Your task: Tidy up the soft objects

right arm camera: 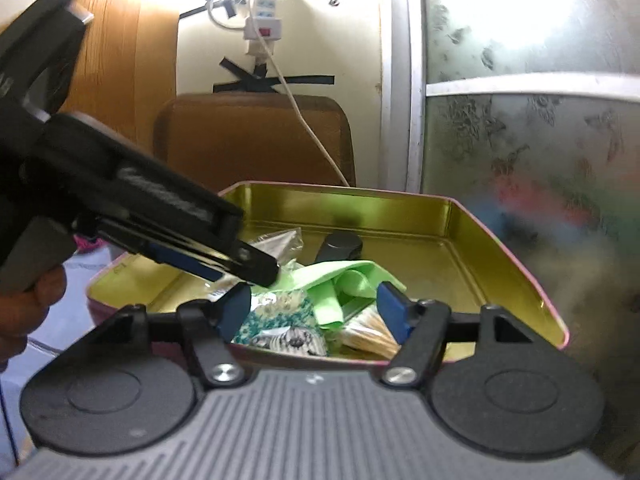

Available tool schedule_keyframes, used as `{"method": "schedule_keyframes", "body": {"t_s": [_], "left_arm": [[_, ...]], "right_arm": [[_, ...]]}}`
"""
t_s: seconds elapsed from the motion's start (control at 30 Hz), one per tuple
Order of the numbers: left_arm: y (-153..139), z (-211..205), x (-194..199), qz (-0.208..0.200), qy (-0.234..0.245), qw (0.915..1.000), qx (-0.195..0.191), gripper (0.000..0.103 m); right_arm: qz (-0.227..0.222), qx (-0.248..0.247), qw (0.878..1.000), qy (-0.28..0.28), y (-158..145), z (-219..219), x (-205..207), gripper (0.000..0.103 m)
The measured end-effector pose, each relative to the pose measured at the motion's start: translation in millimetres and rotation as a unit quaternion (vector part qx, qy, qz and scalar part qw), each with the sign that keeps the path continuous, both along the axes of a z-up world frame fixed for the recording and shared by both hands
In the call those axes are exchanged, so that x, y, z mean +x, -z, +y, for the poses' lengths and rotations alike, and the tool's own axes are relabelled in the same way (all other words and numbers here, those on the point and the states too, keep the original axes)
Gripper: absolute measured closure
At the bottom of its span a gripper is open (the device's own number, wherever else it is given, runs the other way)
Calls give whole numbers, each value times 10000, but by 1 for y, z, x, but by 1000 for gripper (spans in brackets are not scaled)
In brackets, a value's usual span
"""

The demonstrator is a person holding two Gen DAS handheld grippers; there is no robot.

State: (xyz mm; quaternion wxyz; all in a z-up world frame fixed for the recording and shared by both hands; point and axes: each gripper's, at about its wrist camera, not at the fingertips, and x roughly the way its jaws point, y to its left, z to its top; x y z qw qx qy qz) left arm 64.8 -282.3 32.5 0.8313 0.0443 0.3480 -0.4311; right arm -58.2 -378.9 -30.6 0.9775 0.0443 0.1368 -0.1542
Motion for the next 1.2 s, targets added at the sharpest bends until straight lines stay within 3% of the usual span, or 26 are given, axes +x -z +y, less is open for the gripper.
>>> {"method": "schedule_keyframes", "body": {"t_s": [0.13, 0.27, 0.4, 0.6, 0.87, 1.2], "left_arm": [[-17, 28, -12, -470, -362, 9982, 78, 40], [-20, 53, -27, -948, -684, 9924, 389, 40], [-16, 80, -35, -1082, -987, 9875, 577, 40], [-10, 117, -35, -1009, -1328, 9839, 644, 40], [-1, 158, -37, -1190, -1817, 9726, 829, 34], [8, 175, -36, -1250, -1980, 9682, 884, 27]], "right_arm": [[-215, 294, 9993, 115, -7, 4, -7, 33], [-523, 1033, 9928, 314, -16, 3, -18, 33], [-665, 1499, 9860, 301, -23, 11, -26, 33], [-704, 1668, 9831, 280, -28, 31, -29, 34], [-590, 1750, 9828, 76, -29, 58, -24, 34], [-444, 1686, 9847, -75, -30, 75, -15, 33]]}}
